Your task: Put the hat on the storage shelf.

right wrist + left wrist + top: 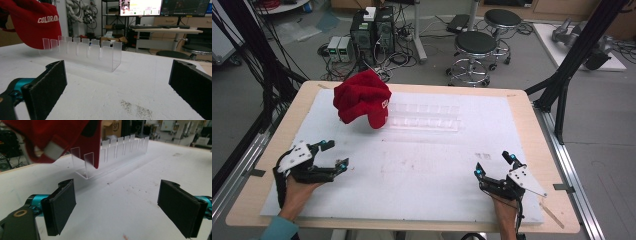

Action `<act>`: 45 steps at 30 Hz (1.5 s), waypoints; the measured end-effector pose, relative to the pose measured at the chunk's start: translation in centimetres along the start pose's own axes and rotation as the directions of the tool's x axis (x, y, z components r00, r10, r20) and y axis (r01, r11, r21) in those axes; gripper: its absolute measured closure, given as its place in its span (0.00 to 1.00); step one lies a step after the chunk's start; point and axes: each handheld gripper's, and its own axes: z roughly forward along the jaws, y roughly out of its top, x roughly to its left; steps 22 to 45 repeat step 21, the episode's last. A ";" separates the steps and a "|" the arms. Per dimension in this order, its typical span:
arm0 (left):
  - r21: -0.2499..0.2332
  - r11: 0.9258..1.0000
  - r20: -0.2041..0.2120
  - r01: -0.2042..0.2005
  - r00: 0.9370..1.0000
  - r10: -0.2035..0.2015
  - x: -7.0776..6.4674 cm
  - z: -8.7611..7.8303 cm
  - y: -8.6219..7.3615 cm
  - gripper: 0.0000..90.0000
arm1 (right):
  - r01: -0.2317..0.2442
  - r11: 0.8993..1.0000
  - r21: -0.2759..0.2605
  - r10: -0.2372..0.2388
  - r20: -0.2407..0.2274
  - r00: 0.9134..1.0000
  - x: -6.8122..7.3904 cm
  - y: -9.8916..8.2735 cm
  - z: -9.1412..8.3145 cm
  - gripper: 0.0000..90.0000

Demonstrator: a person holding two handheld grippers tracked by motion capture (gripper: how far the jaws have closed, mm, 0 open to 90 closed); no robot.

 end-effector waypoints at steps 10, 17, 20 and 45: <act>-0.100 0.995 -0.058 0.017 0.998 -0.023 0.5 -3.4 -2.5 0.17 | 0.003 1.000 -0.003 -0.003 0.003 1.000 0.0 0.0 0.0 0.00; -0.127 0.992 -0.074 0.021 0.997 -0.030 0.5 -3.6 -2.7 0.17 | 0.011 1.000 -0.004 -0.011 0.003 1.000 0.0 0.0 0.0 0.00; -0.138 0.990 -0.072 0.015 0.997 -0.025 0.5 -3.7 -2.8 0.17 | 0.009 1.000 -0.002 -0.009 0.004 1.000 0.1 0.0 0.0 0.00; -0.146 0.989 -0.072 0.014 0.997 -0.024 0.5 -3.8 -2.8 0.17 | 0.007 1.000 -0.001 -0.007 0.004 1.000 0.1 0.0 0.0 0.00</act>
